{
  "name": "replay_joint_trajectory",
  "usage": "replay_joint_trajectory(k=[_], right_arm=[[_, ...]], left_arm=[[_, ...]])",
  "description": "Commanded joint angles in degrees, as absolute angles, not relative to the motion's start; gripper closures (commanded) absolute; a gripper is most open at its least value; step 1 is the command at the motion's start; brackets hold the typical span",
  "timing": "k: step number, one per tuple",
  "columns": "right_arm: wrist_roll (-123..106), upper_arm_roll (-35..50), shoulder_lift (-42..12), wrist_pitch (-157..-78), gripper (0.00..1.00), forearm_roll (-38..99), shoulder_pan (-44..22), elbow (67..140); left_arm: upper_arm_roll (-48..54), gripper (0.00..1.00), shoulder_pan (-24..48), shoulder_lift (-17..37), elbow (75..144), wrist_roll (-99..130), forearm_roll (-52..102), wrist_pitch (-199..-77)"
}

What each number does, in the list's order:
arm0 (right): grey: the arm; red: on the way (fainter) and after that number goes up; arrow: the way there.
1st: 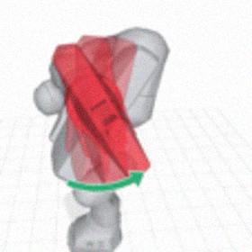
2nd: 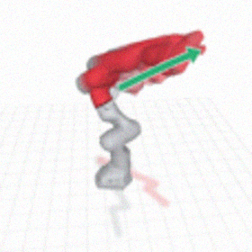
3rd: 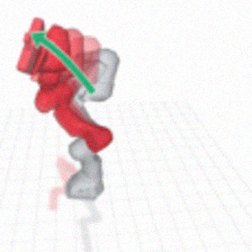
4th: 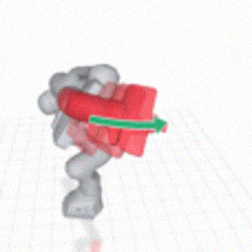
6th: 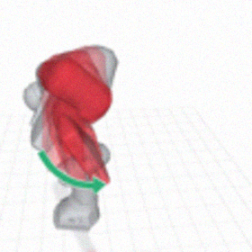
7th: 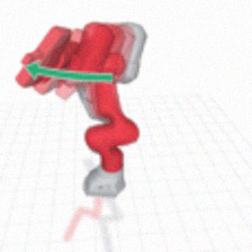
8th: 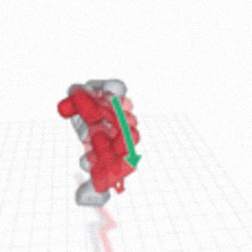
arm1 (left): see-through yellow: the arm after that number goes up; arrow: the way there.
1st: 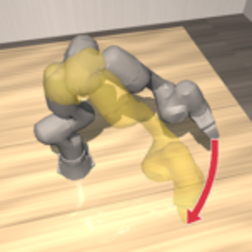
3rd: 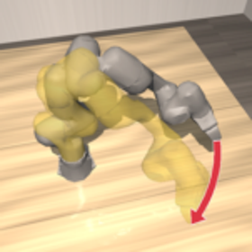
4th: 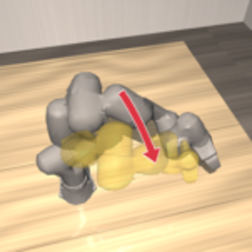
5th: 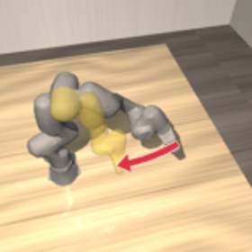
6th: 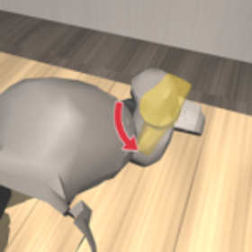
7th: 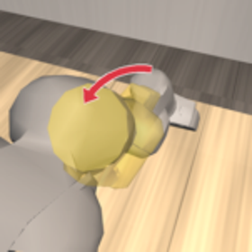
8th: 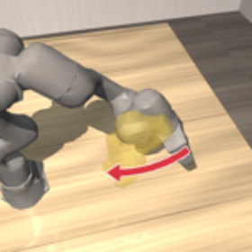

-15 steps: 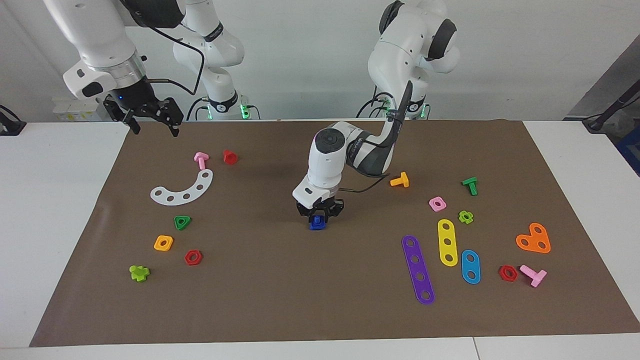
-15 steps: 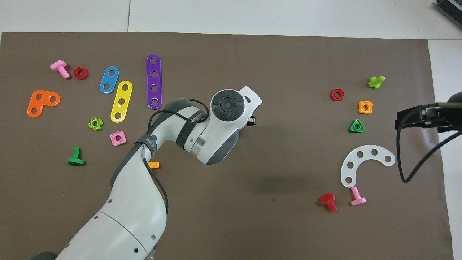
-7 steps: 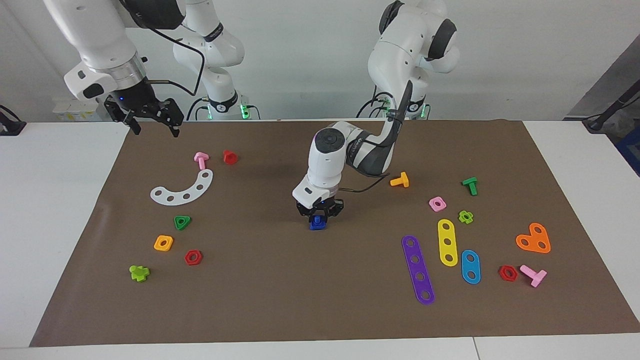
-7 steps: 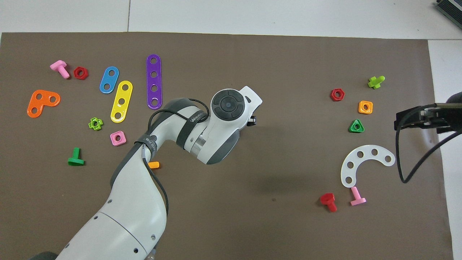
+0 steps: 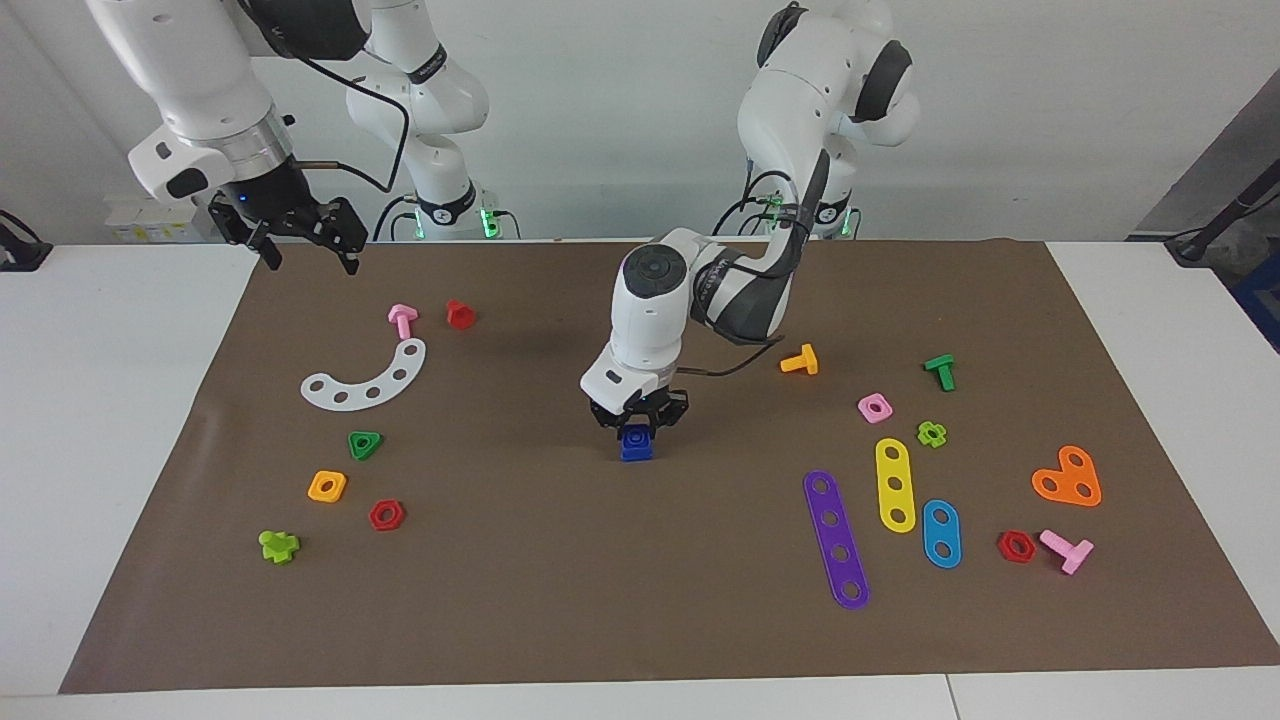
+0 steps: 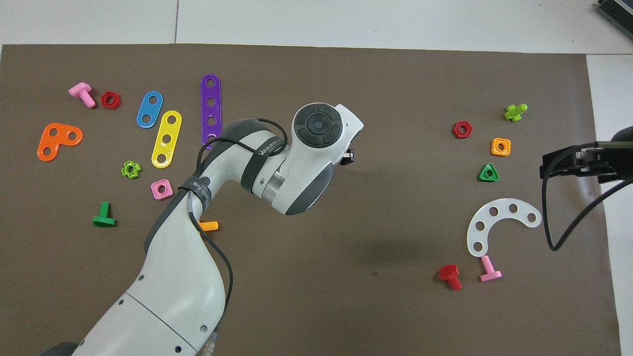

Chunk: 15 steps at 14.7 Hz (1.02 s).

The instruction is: Unscrew and place screws in storage area

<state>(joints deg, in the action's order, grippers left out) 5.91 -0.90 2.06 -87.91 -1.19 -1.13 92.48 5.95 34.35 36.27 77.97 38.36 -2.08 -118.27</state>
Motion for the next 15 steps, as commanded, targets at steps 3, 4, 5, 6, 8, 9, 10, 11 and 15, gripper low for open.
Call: replay_joint_trajectory(k=[3,4,5,6,8,9,10,11,15], right_arm=[[6.2,-0.5,3.0,-88.7,0.0,-0.4,-0.4,93.8],[6.2,-0.6,3.0,-88.7,0.0,-0.4,-0.4,93.8],[6.2,-0.6,3.0,-88.7,0.0,-0.4,-0.4,93.8],[6.2,-0.6,3.0,-88.7,0.0,-0.4,-0.4,93.9],[6.2,-0.6,3.0,-88.7,0.0,-0.4,-0.4,93.8],[6.2,-0.6,3.0,-88.7,0.0,-0.4,-0.4,93.8],[6.2,-0.6,3.0,-88.7,0.0,-0.4,-0.4,93.8],[6.2,-0.5,3.0,-89.0,0.0,-0.4,-0.4,93.8],[6.1,-0.5,3.0,-90.2,0.0,-0.4,-0.6,93.8]], left_arm=[[4.6,0.64,32.0,37.1,70.7,38.9,0.4,-110.1],[4.6,0.64,31.6,36.7,70.9,38.8,0.4,-110.1],[4.3,0.64,30.4,35.9,71.2,38.7,0.1,-110.3],[4.2,0.64,28.6,35.5,72.1,38.1,-0.1,-110.0],[4.2,0.64,24.9,32.6,77.4,31.9,-0.1,-110.4],[4.2,0.64,22.7,31.0,80.5,27.1,0.0,-110.4],[4.2,0.65,20.8,29.1,84.2,23.2,0.0,-111.1],[4.2,0.65,18.8,27.6,87.2,19.4,0.1,-111.7],[4.3,0.67,12.6,20.5,99.7,5.5,0.2,-114.9]])
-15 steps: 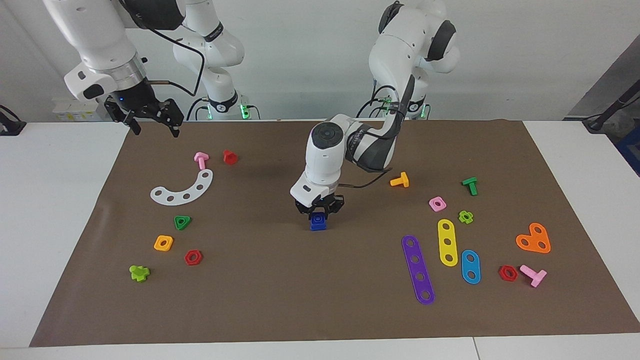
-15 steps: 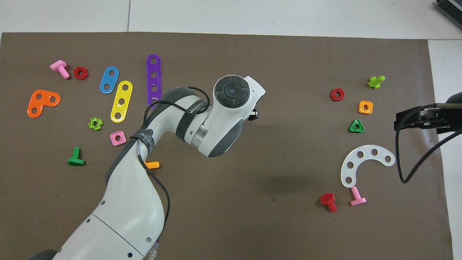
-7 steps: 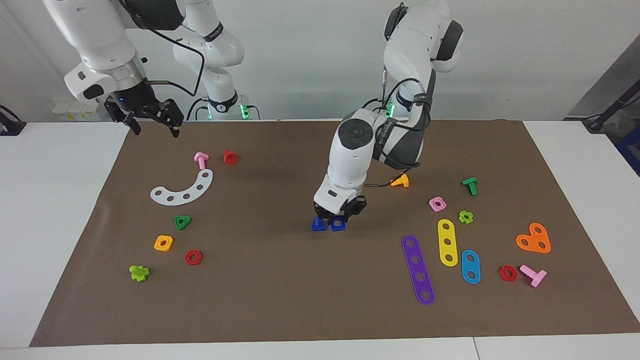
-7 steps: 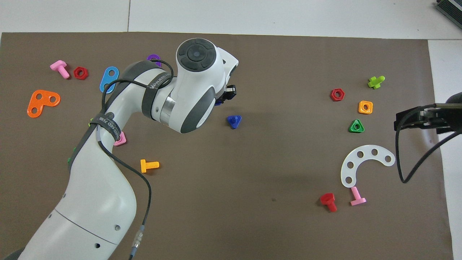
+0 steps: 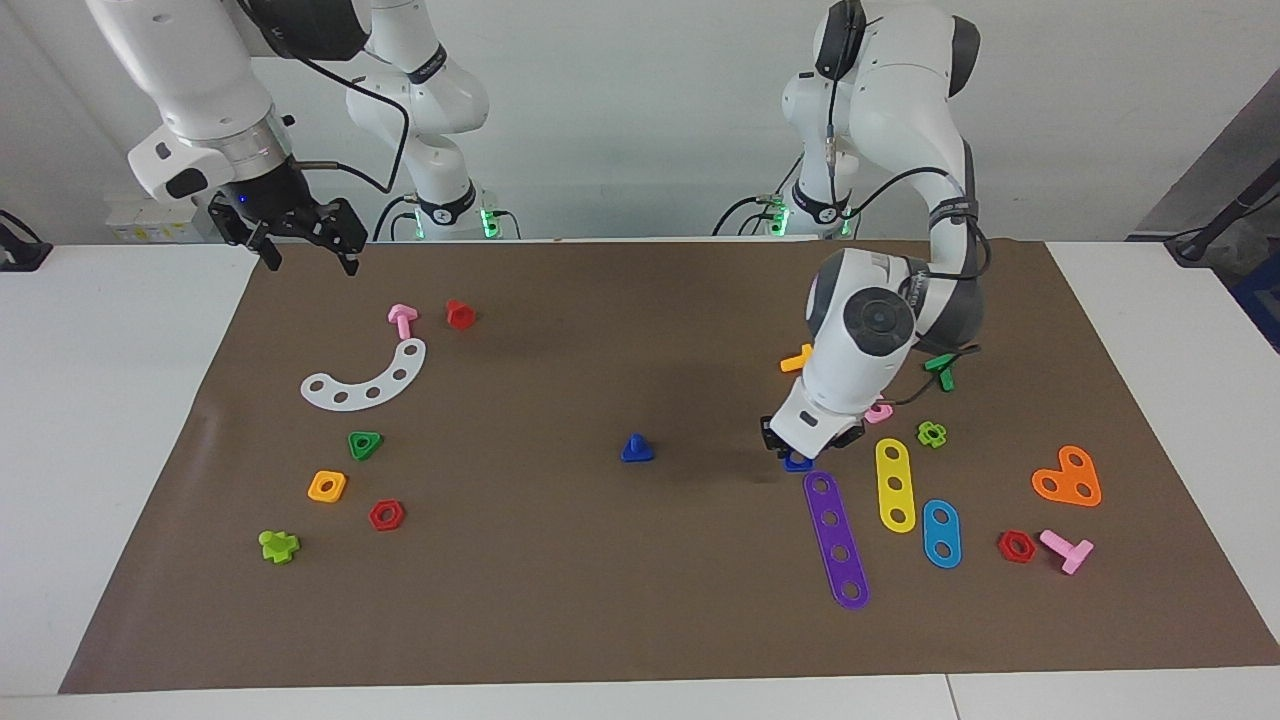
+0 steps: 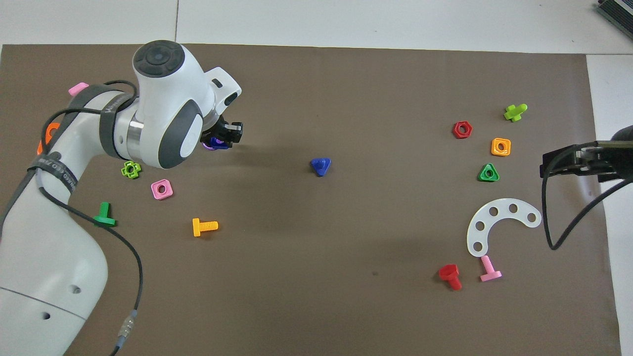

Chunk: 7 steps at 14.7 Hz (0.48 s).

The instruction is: Unscrew and place screws in storage area

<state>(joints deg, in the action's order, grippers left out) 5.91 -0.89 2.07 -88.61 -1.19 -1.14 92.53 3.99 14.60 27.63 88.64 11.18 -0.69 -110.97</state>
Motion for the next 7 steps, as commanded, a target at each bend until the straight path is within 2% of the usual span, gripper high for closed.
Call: replay_joint_trajectory(k=[1,4,5,6,7], right_arm=[[6.1,-0.5,3.0,-90.2,0.0,-0.4,-0.6,93.8],[6.2,-0.5,3.0,-90.1,0.0,-0.4,-0.5,93.9],[6.2,-0.5,3.0,-90.1,0.0,-0.4,-0.5,94.0],[6.2,-0.6,3.1,-90.1,0.0,-0.4,-0.5,94.1],[6.1,-0.6,3.1,-90.1,0.0,-0.4,-0.4,94.2]], left_arm=[[4.3,0.66,11.6,18.8,103.9,3.4,0.2,-117.7],[4.2,0.65,10.1,15.6,114.7,0.1,0.2,-127.6],[4.2,0.59,10.0,15.2,116.7,0.1,0.2,-130.7],[4.2,0.44,9.9,15.3,116.7,0.1,0.2,-132.0],[4.2,0.19,10.0,15.4,116.1,0.1,0.2,-132.2]])
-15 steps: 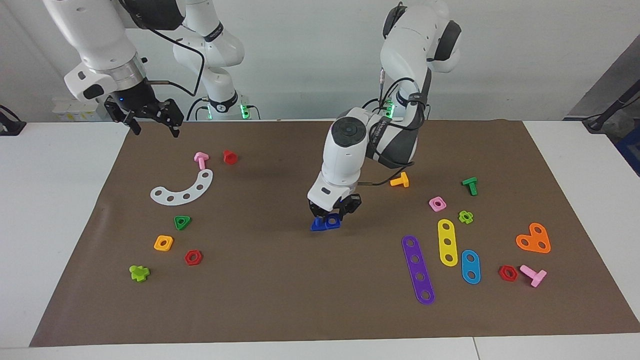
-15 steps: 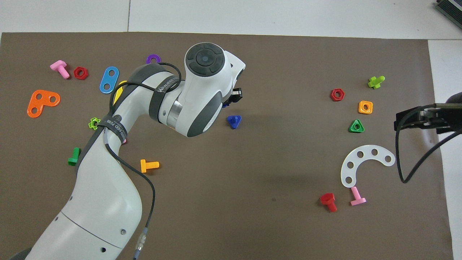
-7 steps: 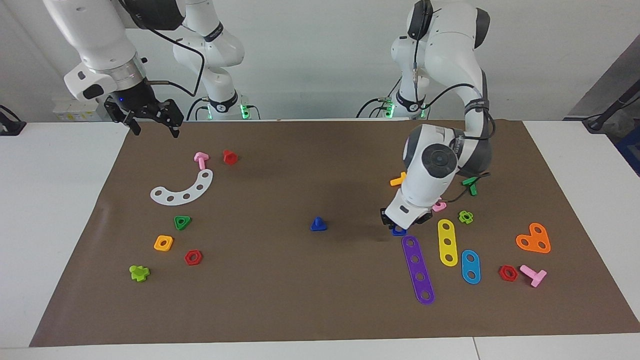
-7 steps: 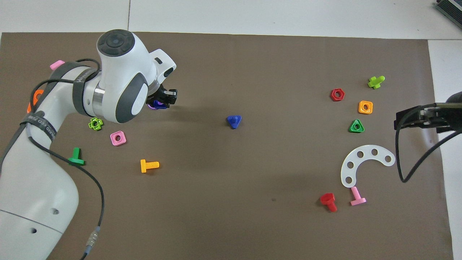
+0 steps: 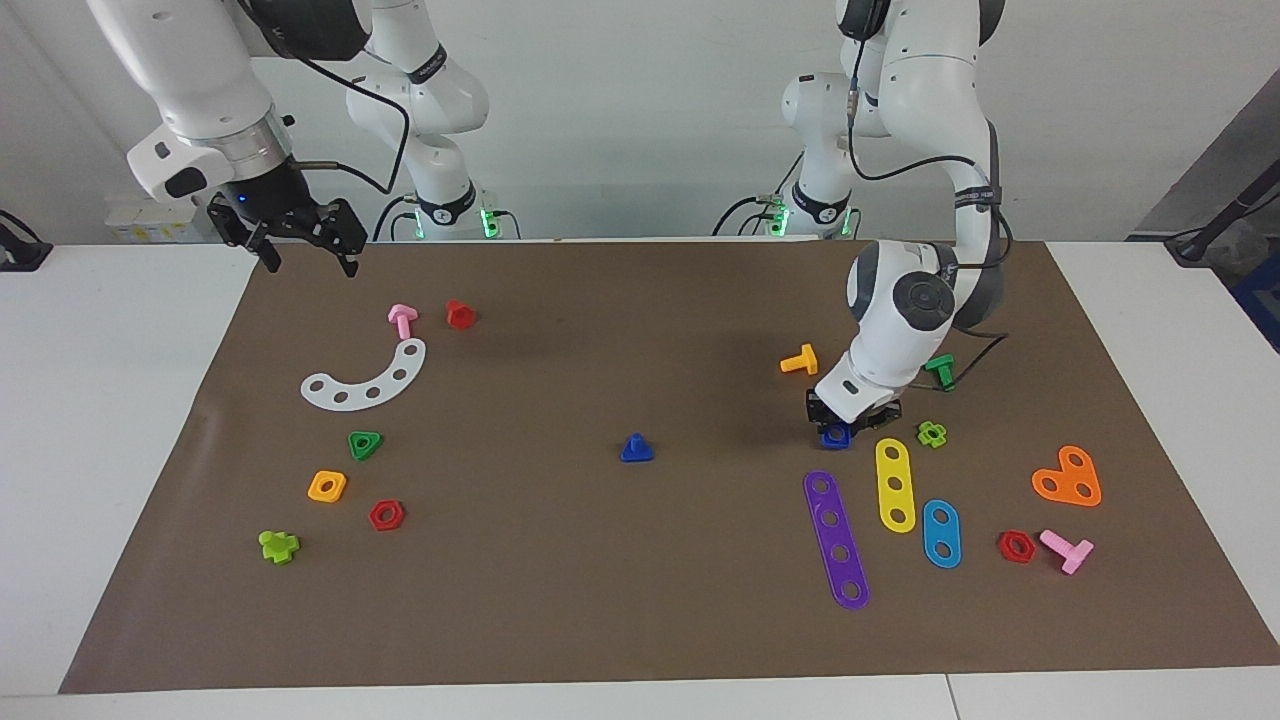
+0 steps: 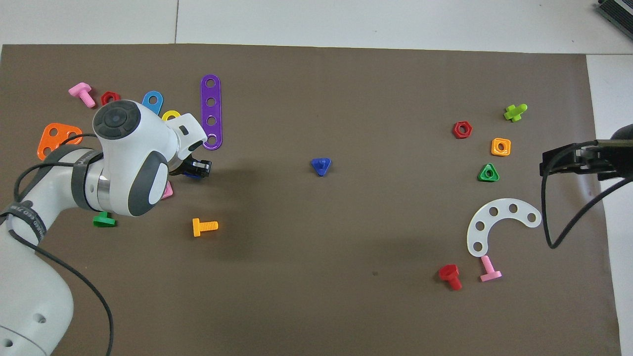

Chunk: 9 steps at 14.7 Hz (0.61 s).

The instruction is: Unscrew and place screws in storage area

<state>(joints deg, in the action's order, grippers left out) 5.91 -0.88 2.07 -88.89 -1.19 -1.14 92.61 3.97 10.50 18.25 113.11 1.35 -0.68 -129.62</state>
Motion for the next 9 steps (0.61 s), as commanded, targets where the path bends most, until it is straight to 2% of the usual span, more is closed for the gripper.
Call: replay_joint_trajectory(k=[1,3,7,9], right_arm=[[6.0,-0.6,3.3,-90.1,0.0,-0.4,-0.4,94.2],[6.0,-0.6,3.3,-90.1,0.0,-0.4,-0.4,94.2],[6.0,-0.6,3.3,-90.3,0.0,-0.4,-0.4,94.3],[6.0,-0.6,3.3,-90.3,0.0,-0.4,-0.4,94.2]], left_arm=[[4.2,0.0,9.9,15.4,114.8,0.0,0.2,-131.9],[4.1,0.0,9.2,15.3,110.2,0.4,0.4,-128.3],[4.0,0.0,5.3,15.6,93.7,0.4,0.4,-111.5],[4.0,0.0,2.6,14.9,90.1,0.0,0.1,-105.2]])
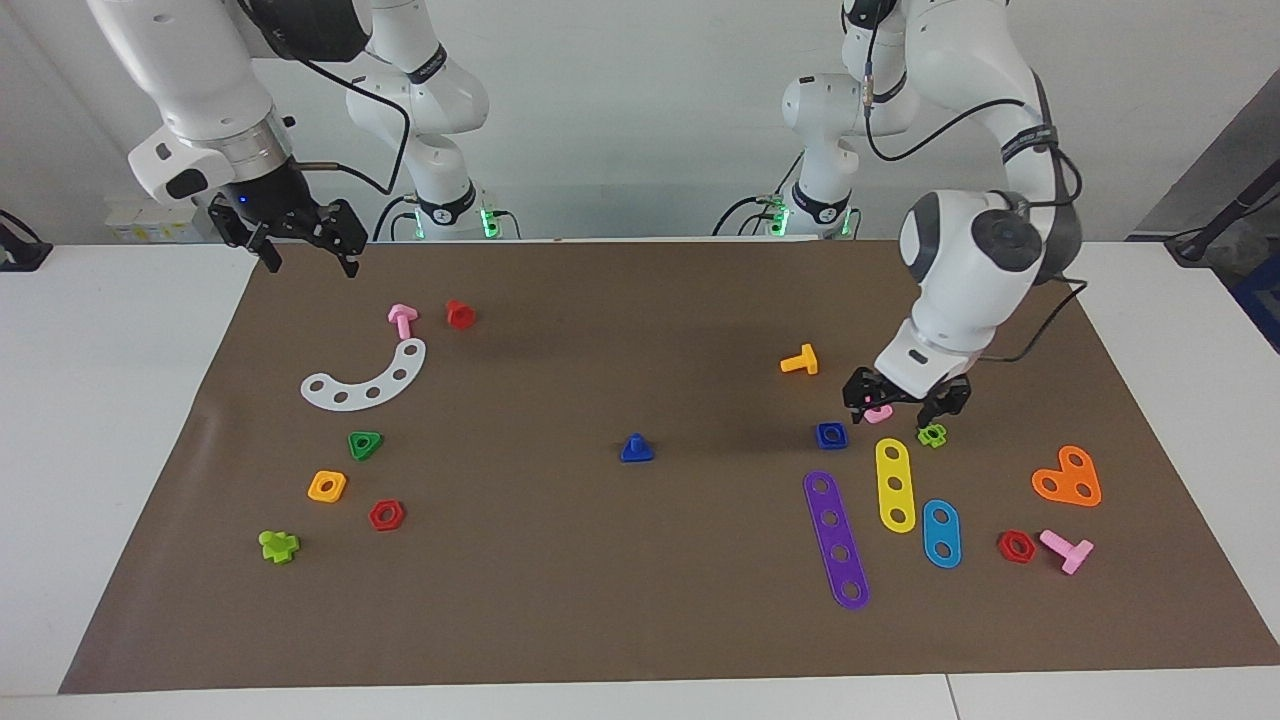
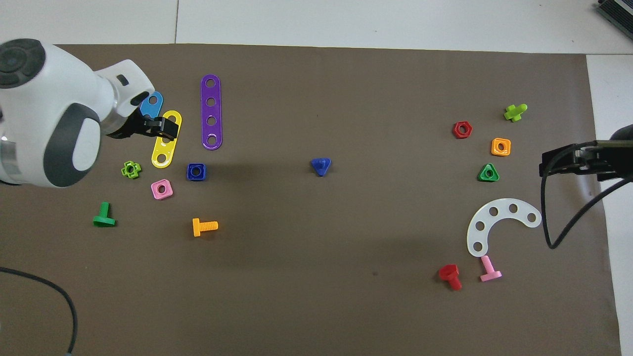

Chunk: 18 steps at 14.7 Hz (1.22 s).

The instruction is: Unscrew and place screws in storage area

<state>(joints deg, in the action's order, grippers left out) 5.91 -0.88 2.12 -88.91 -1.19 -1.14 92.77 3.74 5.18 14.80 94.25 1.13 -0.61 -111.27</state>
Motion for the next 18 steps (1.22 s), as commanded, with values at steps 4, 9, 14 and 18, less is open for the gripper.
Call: replay_joint_trajectory(k=[4,9,14,18], right_arm=[[6.0,-0.6,3.3,-90.3,0.0,-0.4,-0.4,94.3],[6.0,-0.6,3.3,-90.2,0.0,-0.4,-0.4,94.3],[6.0,-0.6,3.3,-90.2,0.0,-0.4,-0.4,94.3],[6.0,-0.6,3.3,-90.2,0.0,-0.4,-0.4,94.3]], left_arm=[[3.9,0.0,2.0,13.1,84.1,-0.1,-0.8,-92.6],[4.0,0.0,2.0,8.4,81.2,-0.1,-0.6,-87.9],[4.0,0.0,1.9,8.1,81.3,-0.2,-0.5,-88.5],[4.0,0.0,1.9,7.7,82.1,-0.3,-0.5,-88.9]])
